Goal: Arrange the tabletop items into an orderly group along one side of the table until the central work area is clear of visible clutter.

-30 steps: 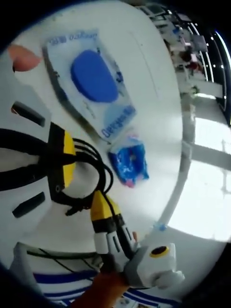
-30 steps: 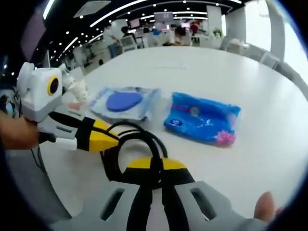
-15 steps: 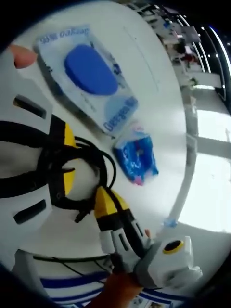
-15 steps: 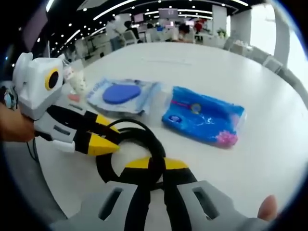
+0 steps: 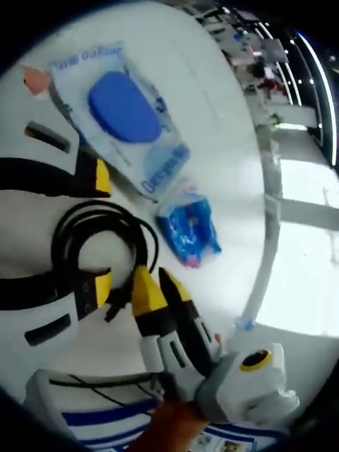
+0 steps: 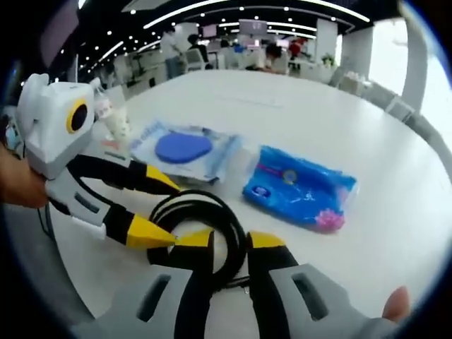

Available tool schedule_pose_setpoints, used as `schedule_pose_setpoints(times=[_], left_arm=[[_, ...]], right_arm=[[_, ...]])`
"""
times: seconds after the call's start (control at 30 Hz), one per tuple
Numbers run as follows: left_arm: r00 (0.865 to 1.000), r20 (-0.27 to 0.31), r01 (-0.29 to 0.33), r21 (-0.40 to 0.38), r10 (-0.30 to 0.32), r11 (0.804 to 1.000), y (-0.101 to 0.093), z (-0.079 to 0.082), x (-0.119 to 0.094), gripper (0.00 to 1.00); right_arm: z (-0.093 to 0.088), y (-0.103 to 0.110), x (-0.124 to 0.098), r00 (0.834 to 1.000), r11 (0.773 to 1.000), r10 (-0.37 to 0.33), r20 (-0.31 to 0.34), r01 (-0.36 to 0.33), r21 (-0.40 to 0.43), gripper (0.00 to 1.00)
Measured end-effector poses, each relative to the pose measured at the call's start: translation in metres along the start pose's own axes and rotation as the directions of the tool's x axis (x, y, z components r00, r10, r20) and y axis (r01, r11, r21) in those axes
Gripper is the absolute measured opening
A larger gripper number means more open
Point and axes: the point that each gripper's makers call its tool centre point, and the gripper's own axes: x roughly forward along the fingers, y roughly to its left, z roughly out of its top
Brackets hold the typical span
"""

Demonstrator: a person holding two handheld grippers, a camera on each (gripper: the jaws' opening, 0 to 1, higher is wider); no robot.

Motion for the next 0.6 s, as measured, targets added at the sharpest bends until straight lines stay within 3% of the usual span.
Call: schedule_pose_setpoints(times=[0.13, 0.37, 0.6], left_arm=[[0.999, 0.026, 0.018, 0.006, -0.018, 1.000, -0.003, 0.004, -0.005, 0.42], [0.997, 0.061, 0.040, 0.007, -0.041, 0.999, -0.008, 0.007, -0.012, 0.50], [0.994, 0.088, 0.056, 0.009, -0.057, 0.998, -0.013, 0.012, -0.025, 0.54]], right_arm=[[0.005, -0.001, -0.007, 1.000, 1.000, -0.015, 0.021, 0.014, 0.002, 0.21], [0.009, -0.005, -0.017, 0.997, 0.998, -0.062, 0.049, 0.062, -0.003, 0.42], [0.015, 0.004, -0.027, 0.996, 0.998, -0.063, 0.060, 0.063, -0.009, 0.43]])
